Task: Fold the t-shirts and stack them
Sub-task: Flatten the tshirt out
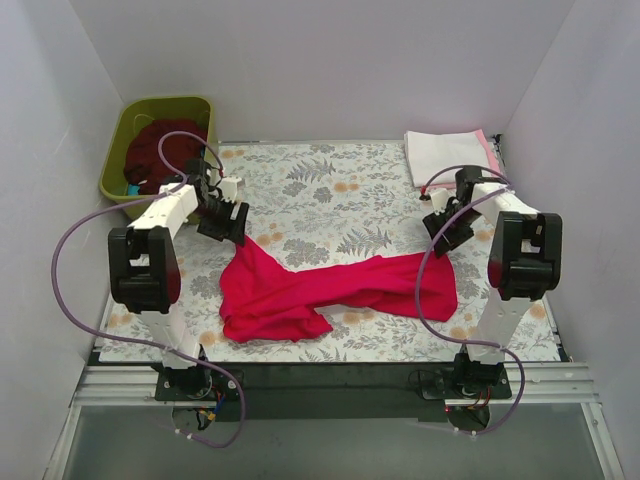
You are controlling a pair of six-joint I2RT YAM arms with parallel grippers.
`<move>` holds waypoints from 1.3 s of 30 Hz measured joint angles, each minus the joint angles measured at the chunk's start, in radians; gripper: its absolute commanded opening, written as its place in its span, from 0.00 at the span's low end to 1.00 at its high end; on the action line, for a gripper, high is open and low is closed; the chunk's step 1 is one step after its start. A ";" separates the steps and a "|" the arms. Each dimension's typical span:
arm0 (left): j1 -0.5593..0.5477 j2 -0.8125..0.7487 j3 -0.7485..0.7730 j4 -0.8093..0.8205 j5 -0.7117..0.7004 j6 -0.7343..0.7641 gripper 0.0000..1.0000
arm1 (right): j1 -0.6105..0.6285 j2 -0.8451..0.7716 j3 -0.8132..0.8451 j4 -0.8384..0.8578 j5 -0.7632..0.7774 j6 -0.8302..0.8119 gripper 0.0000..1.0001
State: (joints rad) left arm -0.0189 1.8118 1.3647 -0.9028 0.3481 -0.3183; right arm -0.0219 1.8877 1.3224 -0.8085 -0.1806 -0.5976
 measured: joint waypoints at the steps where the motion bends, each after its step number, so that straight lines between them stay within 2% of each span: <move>1: 0.000 0.010 0.000 0.010 -0.005 -0.015 0.73 | 0.003 0.007 0.000 -0.001 -0.002 0.000 0.60; 7: -0.005 0.024 0.000 0.080 -0.039 -0.064 0.74 | 0.012 0.032 0.000 0.003 0.002 0.006 0.61; 10: -0.010 0.054 0.000 0.117 -0.051 -0.084 0.74 | 0.016 0.032 -0.002 0.008 0.008 0.011 0.57; 13: -0.017 0.095 0.000 0.134 -0.053 -0.103 0.73 | 0.016 0.032 -0.004 0.019 0.019 0.016 0.47; 16: -0.027 0.128 0.000 0.151 -0.053 -0.120 0.69 | 0.016 0.035 -0.005 0.031 0.025 0.016 0.28; 18: -0.036 0.145 0.000 0.160 -0.055 -0.131 0.57 | 0.016 0.036 -0.006 0.034 0.025 0.016 0.08; 19: -0.041 0.145 0.001 0.166 -0.056 -0.139 0.51 | 0.016 0.036 -0.008 0.035 0.020 0.018 0.01; 20: -0.047 0.145 0.001 0.173 -0.055 -0.145 0.34 | 0.016 0.036 -0.010 0.035 0.016 0.023 0.01; 22: -0.058 0.145 0.001 0.180 -0.052 -0.162 0.16 | 0.016 0.035 -0.010 0.035 0.014 0.027 0.01; 23: -0.061 0.145 0.001 0.184 -0.050 -0.169 0.00 | 0.016 0.035 -0.010 0.035 0.013 0.027 0.01; 30: -0.054 0.098 0.056 0.192 -0.041 -0.188 0.00 | -0.018 -0.013 0.017 0.022 -0.011 0.032 0.01; 39: 0.023 -0.111 0.225 0.234 0.006 -0.176 0.00 | -0.141 -0.165 0.151 0.030 -0.059 0.031 0.01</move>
State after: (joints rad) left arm 0.0036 1.7008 1.5898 -0.6689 0.3538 -0.4946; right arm -0.1627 1.7229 1.4738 -0.7784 -0.2394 -0.5671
